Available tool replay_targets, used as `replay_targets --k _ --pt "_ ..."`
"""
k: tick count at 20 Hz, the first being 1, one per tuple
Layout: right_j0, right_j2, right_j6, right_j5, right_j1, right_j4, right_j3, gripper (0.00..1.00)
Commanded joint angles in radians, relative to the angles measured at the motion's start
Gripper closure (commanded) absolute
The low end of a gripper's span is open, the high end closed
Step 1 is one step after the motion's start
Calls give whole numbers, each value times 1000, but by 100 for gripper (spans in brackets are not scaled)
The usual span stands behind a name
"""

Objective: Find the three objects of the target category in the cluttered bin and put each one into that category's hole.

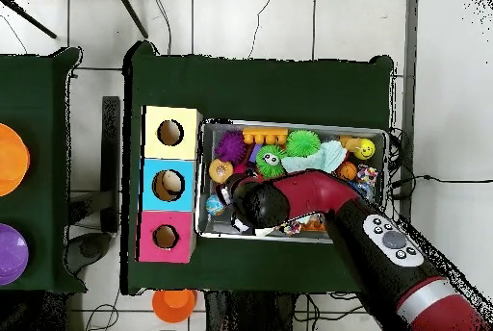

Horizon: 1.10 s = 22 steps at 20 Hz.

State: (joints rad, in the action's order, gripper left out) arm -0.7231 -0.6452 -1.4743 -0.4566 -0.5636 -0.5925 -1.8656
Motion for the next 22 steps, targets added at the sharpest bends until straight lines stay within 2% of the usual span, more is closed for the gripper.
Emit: replay_targets --k 1,16,22 --pt "33 81 -5 -20 64 -76 110 0" --pt "80 144 5 -19 88 -128 160 0" --pt "93 158 13 -51 112 -131 169 0"
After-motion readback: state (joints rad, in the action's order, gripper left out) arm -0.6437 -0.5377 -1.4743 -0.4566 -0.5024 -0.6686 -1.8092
